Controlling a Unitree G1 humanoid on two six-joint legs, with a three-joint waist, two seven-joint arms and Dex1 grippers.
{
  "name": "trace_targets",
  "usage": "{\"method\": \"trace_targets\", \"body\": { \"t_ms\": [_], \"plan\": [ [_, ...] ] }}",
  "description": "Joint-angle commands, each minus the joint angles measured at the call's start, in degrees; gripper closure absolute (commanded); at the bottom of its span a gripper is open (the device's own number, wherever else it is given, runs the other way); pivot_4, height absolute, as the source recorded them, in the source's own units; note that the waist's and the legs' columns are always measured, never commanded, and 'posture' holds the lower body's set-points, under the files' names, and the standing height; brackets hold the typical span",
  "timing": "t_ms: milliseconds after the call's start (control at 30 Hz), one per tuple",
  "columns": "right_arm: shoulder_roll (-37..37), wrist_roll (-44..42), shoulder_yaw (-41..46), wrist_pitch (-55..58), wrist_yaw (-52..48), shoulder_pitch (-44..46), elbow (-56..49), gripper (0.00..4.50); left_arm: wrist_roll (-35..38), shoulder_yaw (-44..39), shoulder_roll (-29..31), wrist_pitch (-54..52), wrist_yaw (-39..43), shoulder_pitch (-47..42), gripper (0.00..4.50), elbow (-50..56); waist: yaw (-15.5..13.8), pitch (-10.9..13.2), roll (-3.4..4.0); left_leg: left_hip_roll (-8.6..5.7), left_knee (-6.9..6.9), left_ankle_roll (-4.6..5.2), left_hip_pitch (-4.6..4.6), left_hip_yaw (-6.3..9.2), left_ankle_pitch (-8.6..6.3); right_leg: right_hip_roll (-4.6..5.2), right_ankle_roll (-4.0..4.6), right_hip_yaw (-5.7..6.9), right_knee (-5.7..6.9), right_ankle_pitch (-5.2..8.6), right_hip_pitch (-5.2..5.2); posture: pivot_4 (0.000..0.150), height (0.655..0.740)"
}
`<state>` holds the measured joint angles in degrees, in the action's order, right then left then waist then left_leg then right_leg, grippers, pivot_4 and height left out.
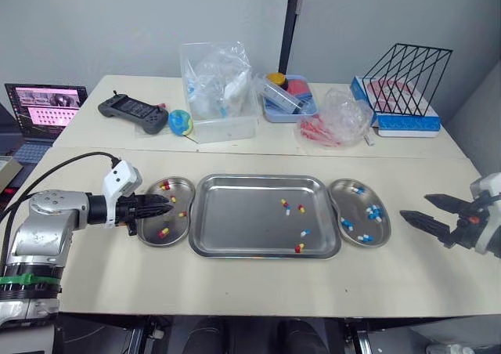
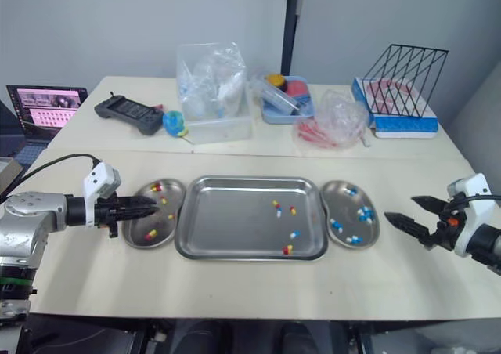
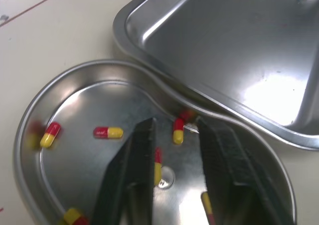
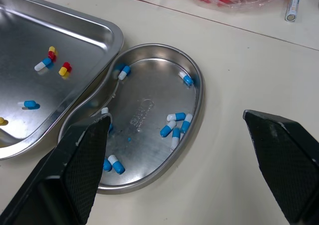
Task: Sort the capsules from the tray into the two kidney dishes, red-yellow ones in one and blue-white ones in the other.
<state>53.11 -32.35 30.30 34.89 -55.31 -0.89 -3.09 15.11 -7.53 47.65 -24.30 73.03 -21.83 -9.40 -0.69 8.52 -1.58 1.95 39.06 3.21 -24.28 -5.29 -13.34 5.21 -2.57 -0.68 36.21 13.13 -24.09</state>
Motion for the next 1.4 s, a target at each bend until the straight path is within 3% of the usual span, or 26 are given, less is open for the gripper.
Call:
{"method": "trace_targets", "body": {
  "t_ms": [33,200,233,600,833,1400],
  "plan": [
    [1.3,0.0,2.4,-1.6,-0.6,0.1,-0.3,0.0,3.9,-3.4,1.7,-1.4,0.0,0.2,1.76,1.1,0.1,0.0,0.0,0.01,-0.01,0.0,-0.01,-0.01,0.0,-0.01,0.0,0.0,0.0,0.0,-0.02,0.15,0.74],
    [0.5,0.1,4.7,-2.8,-0.6,-0.8,1.0,0.0,6.6,-8.3,2.0,0.0,-1.7,0.7,0.09,-2.9,0.1,0.0,0.0,0.0,-0.02,0.0,0.0,-0.03,0.0,0.0,0.0,-0.01,0.0,0.0,-0.02,0.15,0.74],
    [0.3,0.0,5.1,-3.1,-0.5,-0.8,1.2,0.0,7.2,-9.8,1.9,0.4,-2.3,0.6,0.04,-4.4,0.1,0.0,0.0,0.0,-0.02,0.0,0.01,-0.03,0.0,0.0,0.0,-0.01,0.0,0.0,-0.01,0.15,0.74],
    [-2.4,3.0,5.9,-15.4,2.3,3.9,14.6,0.0,7.8,-23.2,6.2,18.7,-4.5,5.5,0.04,-30.1,0.7,0.0,0.0,0.01,-0.11,0.0,0.06,-0.12,0.0,0.09,0.02,0.0,-0.03,0.0,-0.02,0.15,0.74],
    [-4.1,3.9,5.1,-18.4,3.9,4.9,16.9,0.0,8.3,-24.4,5.2,23.4,-7.3,6.0,0.04,-33.5,0.5,0.0,0.0,0.04,-0.11,-0.02,0.08,-0.16,0.0,0.2,0.08,0.05,-0.03,-0.04,-0.04,0.15,0.74],
    [-5.2,3.4,5.1,-18.3,4.5,4.2,15.1,0.0,8.9,-23.1,6.3,21.9,-6.3,5.4,0.04,-33.1,0.8,0.0,0.0,0.07,-0.15,-0.02,0.1,-0.23,0.0,0.2,0.09,0.05,-0.02,-0.06,-0.06,0.15,0.74]
  ]
}}
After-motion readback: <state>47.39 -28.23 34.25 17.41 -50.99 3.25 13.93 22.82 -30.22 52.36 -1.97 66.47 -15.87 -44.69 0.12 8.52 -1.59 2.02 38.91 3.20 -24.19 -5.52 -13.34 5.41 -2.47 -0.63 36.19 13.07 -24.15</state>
